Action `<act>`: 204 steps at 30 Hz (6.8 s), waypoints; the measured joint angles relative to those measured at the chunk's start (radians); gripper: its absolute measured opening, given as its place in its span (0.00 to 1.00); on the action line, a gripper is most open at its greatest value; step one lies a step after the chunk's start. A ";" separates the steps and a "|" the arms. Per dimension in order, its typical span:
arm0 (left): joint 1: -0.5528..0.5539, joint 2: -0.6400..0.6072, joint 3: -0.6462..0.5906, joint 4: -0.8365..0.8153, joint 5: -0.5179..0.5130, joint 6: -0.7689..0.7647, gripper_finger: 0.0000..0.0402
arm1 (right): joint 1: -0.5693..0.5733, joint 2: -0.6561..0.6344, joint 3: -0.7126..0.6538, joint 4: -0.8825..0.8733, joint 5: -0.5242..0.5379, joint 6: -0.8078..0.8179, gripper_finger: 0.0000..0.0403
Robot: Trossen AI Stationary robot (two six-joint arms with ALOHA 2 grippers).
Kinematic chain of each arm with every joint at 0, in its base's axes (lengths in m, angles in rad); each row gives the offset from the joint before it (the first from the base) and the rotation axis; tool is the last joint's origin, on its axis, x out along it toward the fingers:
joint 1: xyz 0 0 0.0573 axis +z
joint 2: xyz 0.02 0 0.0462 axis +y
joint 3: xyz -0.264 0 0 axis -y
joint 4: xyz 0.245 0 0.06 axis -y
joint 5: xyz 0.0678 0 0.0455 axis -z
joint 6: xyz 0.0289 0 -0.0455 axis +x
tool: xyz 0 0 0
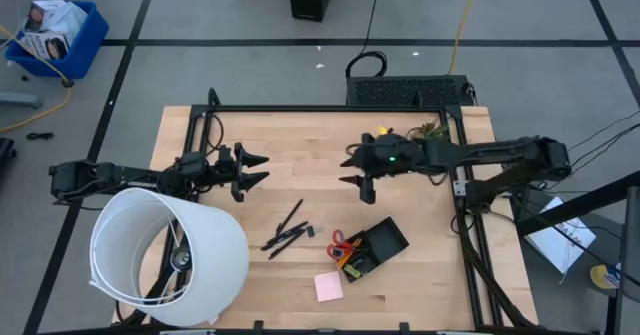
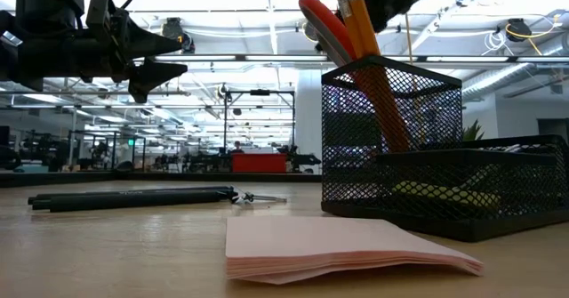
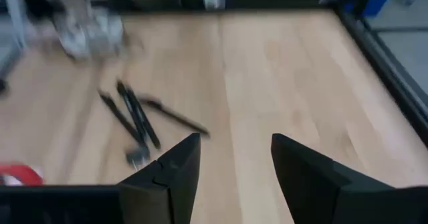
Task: Pick and place office supplies into organizer
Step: Put the black pen into the black desk organizer
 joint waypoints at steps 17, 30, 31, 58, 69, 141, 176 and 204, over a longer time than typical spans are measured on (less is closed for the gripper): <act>0.000 0.000 0.000 0.000 0.000 0.000 0.63 | 0.114 -0.528 -0.672 0.691 0.071 0.023 0.45; 0.000 0.000 0.000 0.000 0.000 0.000 0.63 | 0.133 -0.862 -0.867 0.760 0.080 -0.014 0.45; 0.000 0.000 0.000 0.000 0.000 0.000 0.63 | 0.133 -0.879 -0.878 0.766 0.080 -0.017 0.45; 0.000 0.000 0.000 0.000 0.000 0.000 0.63 | 0.139 -1.088 -0.995 0.577 0.078 0.126 0.45; 0.000 0.000 0.000 0.000 0.000 0.000 0.63 | 0.139 -1.088 -0.996 0.509 0.079 0.136 0.45; 0.052 0.389 0.462 -0.377 0.355 0.424 0.63 | 0.139 -1.085 -0.998 0.500 0.080 0.136 0.45; -0.223 0.724 0.847 -1.179 -0.172 -0.106 0.63 | 0.139 -1.085 -0.998 0.492 0.080 0.136 0.45; -0.271 0.780 0.864 -1.273 -0.257 -0.425 0.63 | 0.139 -1.086 -0.998 0.492 0.080 0.136 0.45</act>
